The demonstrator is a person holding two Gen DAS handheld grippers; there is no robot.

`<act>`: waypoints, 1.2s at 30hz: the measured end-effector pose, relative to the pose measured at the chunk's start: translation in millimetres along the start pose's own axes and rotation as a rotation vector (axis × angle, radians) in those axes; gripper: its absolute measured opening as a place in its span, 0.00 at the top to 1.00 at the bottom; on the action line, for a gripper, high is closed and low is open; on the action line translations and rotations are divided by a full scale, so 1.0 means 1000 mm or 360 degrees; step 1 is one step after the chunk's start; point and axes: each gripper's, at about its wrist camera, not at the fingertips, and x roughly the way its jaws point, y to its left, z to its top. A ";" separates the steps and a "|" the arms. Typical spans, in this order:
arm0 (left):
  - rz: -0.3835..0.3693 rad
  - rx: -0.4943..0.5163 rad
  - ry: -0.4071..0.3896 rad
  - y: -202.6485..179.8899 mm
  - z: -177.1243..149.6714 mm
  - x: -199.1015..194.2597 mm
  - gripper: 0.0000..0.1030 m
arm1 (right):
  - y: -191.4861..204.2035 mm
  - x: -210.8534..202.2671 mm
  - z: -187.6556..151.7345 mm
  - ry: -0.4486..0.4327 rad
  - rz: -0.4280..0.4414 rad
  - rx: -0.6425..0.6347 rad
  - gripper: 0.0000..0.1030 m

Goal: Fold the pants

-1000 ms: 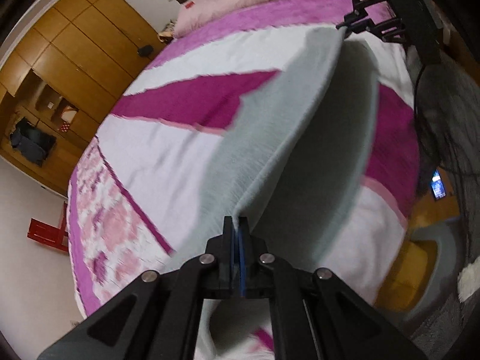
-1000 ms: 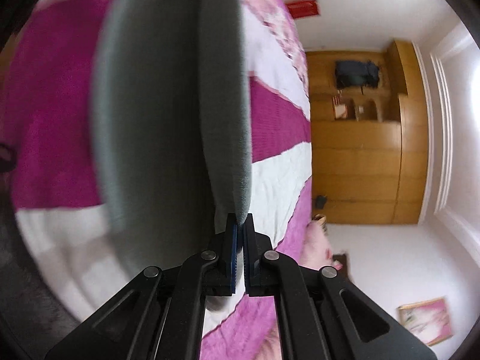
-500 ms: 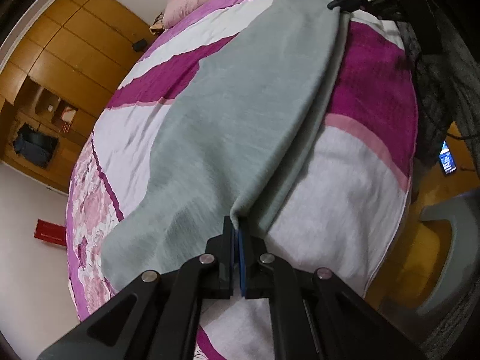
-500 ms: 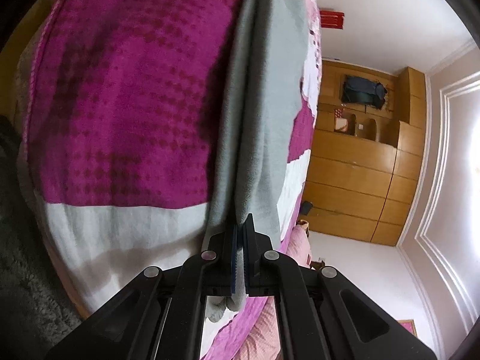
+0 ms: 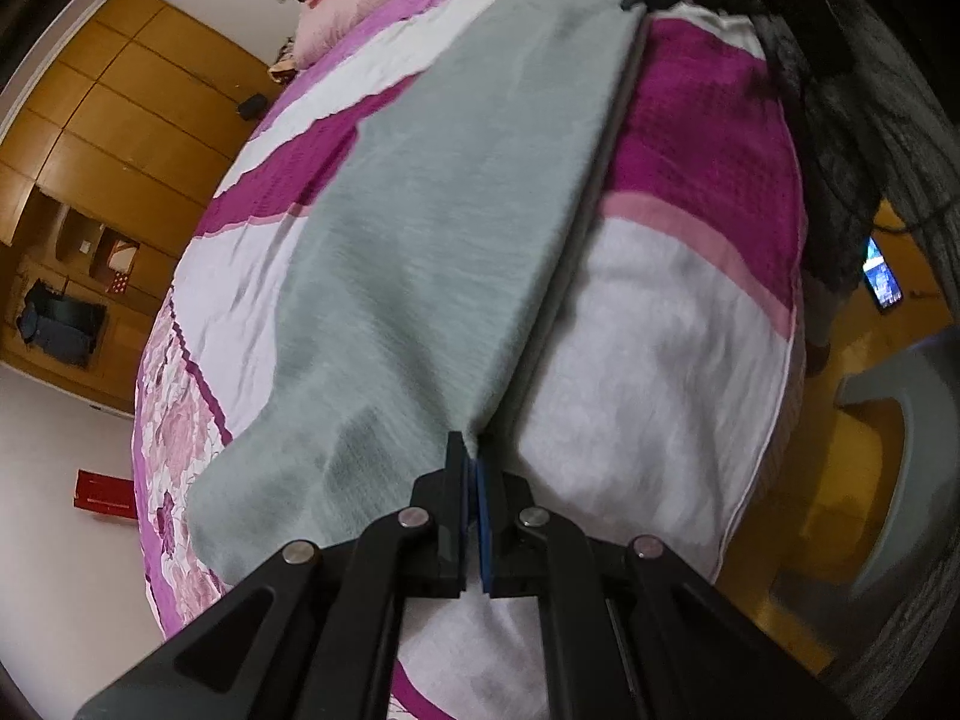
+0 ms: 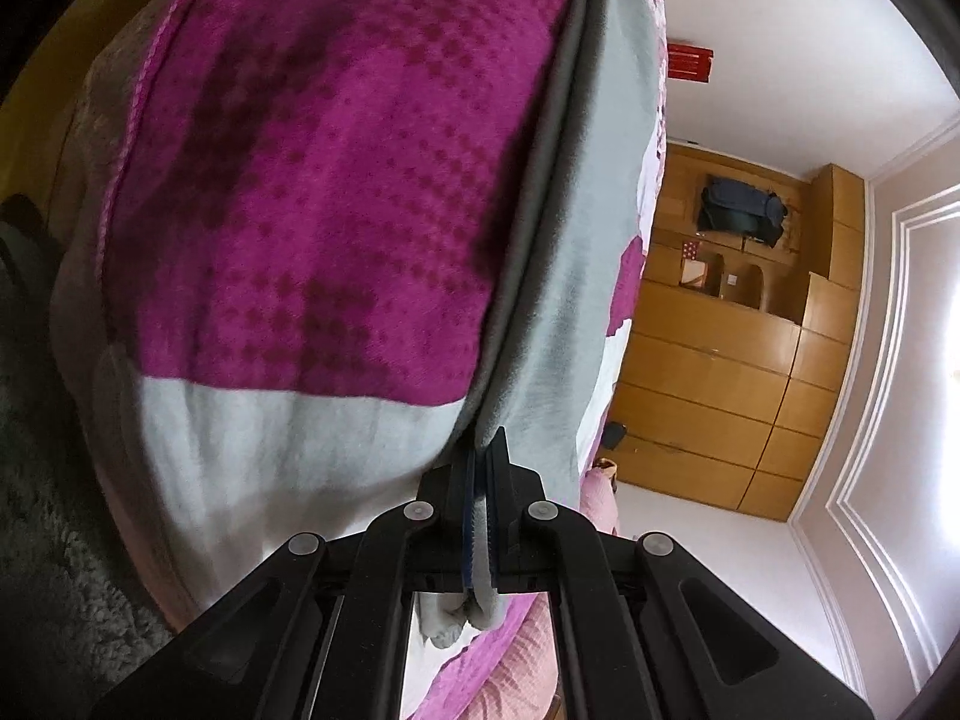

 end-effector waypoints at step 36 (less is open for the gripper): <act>-0.0200 -0.0381 -0.0165 0.030 0.053 -0.051 0.44 | -0.104 -0.004 -0.181 0.0009 0.1003 0.2517 0.68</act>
